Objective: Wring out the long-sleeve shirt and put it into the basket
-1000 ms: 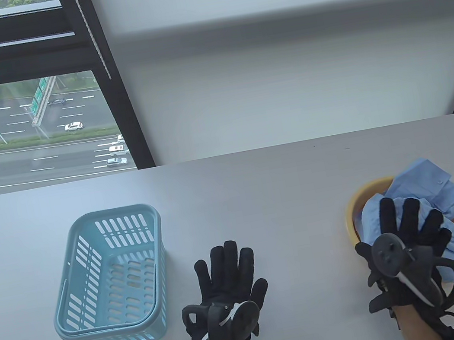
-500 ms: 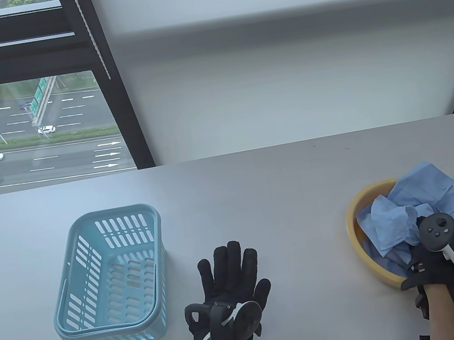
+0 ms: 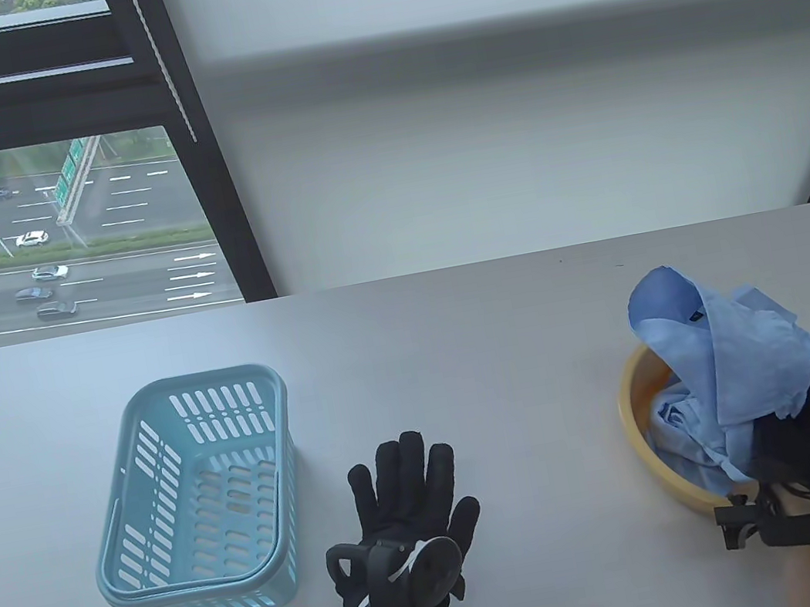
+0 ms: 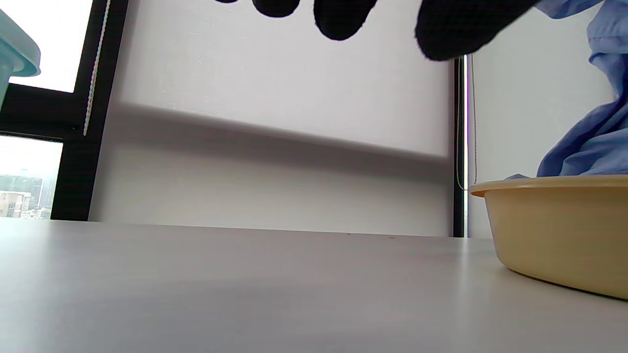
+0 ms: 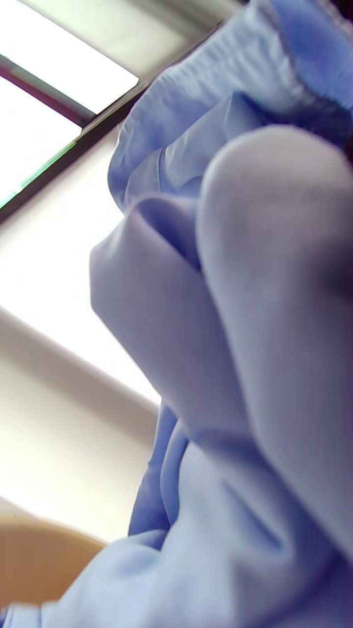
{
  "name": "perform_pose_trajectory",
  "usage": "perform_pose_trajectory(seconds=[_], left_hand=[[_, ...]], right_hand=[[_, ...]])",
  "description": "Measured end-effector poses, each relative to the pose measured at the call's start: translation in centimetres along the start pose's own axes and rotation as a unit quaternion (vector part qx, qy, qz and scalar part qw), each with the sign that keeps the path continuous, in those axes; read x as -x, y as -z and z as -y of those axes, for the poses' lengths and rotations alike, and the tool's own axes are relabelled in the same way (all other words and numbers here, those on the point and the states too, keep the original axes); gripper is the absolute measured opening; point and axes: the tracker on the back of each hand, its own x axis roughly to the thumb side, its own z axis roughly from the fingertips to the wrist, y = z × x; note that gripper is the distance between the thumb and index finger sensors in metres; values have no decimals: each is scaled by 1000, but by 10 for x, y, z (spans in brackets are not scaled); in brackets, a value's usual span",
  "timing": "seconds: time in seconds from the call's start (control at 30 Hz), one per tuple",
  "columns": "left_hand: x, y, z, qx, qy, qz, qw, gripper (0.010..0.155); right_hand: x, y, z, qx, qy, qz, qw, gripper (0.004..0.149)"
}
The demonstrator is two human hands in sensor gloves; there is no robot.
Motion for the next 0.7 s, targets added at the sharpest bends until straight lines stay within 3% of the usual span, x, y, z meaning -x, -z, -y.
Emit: perform_pose_trajectory(seconds=[0.33,0.47,0.53,0.6,0.7], left_hand=[[2,0,-1,0,-16,-1,1000,75],[6,0,-14,-23,-109,13,994,83],[5,2,-23,-30,-211,29,977,97],[1,12,-30,-31,-374,43,926,110],[-12,34,-27,53,-499,71,862,123]], right_hand=[[-51,-1,-23,-67,97,89,989,43],[-68,6,-42,-108,68,103,986,44],[-72,7,-55,-137,50,100,984,44],[-73,6,-71,-181,23,107,977,45],[-72,-1,-91,-216,13,111,970,46]])
